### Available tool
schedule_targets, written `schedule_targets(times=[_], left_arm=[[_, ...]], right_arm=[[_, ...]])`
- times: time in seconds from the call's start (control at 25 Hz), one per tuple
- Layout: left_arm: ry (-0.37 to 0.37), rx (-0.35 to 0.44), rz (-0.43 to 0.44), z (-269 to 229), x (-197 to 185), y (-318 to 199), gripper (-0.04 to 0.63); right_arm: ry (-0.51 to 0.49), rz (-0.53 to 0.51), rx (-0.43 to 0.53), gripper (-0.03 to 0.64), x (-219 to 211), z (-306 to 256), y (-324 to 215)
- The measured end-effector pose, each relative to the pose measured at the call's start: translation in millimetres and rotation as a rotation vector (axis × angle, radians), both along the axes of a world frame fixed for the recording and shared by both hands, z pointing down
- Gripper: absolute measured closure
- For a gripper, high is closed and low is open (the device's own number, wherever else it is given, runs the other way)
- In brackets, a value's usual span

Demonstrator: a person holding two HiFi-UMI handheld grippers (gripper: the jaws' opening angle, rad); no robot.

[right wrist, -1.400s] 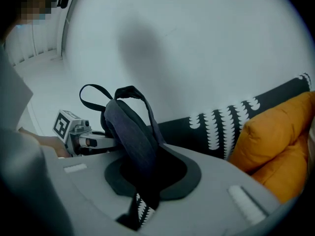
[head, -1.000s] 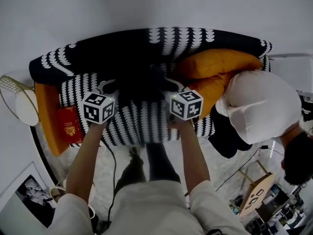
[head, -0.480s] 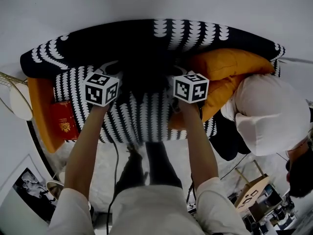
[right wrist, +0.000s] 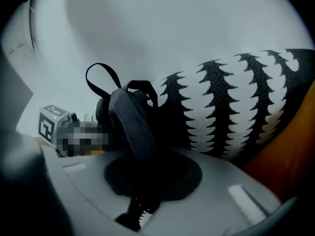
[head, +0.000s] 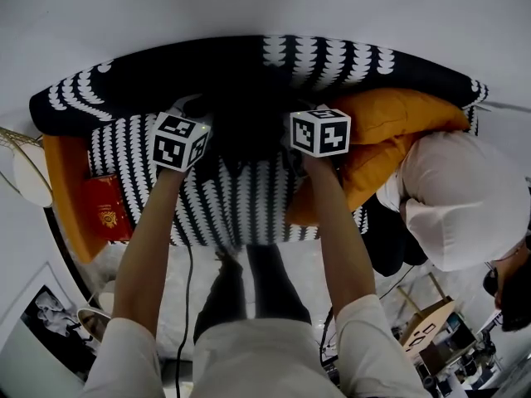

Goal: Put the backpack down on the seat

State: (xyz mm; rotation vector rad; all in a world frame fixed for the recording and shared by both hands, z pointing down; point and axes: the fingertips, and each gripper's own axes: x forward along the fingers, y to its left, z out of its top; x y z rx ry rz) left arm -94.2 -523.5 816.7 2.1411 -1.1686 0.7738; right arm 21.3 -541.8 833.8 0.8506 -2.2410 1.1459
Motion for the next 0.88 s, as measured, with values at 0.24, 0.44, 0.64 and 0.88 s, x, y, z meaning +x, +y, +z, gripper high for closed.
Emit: schedule_targets(times=[0.24, 0.44, 0.64, 0.88], left_arm=[[-0.021, 0.015, -0.028, 12, 0, -10, 0.53], [-0.052, -0.021, -0.063, 22, -12, 14, 0.427], [-0.018, -0.053, -0.139, 22, -13, 24, 0.367], [-0.025, -0.023, -0.136, -1, -12, 38, 0.364]], right_arm=[[0.039, -0.014, 0.03, 0.5, 4, 4, -10], [0.037, 0.005, 0.065, 0.365, 4, -9, -6], [0.012, 0.058, 0.054, 0.296, 13, -14, -2], [0.01, 0.112, 0.088, 0.299, 28, -43, 14]])
